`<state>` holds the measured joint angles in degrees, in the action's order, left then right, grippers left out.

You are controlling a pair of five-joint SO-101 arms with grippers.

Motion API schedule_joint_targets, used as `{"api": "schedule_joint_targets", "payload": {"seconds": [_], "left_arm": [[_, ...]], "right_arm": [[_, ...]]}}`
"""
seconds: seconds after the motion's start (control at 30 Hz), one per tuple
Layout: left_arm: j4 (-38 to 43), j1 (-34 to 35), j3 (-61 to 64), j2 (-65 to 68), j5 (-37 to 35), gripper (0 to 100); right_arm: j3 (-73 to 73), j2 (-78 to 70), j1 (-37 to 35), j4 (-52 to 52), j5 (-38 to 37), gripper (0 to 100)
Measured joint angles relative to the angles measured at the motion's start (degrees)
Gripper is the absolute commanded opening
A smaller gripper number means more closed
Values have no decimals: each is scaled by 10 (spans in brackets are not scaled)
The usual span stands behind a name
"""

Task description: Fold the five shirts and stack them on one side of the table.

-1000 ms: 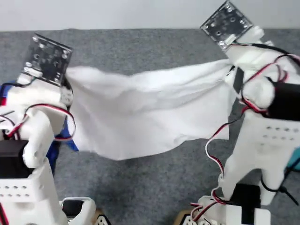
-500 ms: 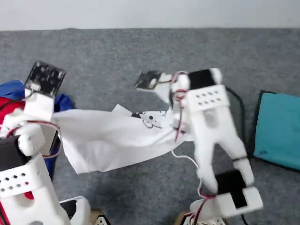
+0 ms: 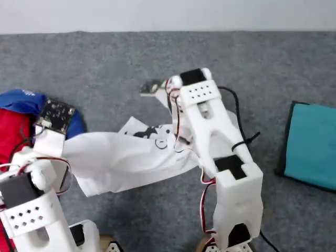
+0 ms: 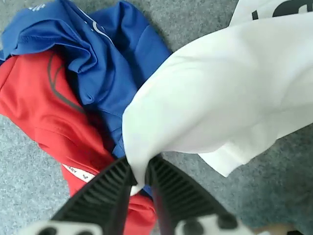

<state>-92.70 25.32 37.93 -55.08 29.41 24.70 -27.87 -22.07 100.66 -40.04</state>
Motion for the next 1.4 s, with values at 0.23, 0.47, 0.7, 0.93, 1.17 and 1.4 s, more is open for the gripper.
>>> {"api": "schedule_joint_targets", "payload": {"seconds": [0.23, 0.47, 0.7, 0.93, 1.17, 1.4], "left_arm": [[43, 0, 41, -8, 0, 5], [65, 0, 43, -8, 0, 5], [65, 0, 43, -8, 0, 5], [69, 0, 43, -8, 0, 5], [68, 51, 43, -8, 0, 5], [68, 135, 62, -8, 32, 5]], "right_arm": [[-4, 69, 2, 0, 7, 242], [-103, 134, 25, 0, 9, 241], [-118, 140, 84, 0, 10, 241], [-74, 38, 13, -2, 10, 177], [179, -84, -75, -1, 39, 169], [344, -109, -65, 0, 81, 169]]}}
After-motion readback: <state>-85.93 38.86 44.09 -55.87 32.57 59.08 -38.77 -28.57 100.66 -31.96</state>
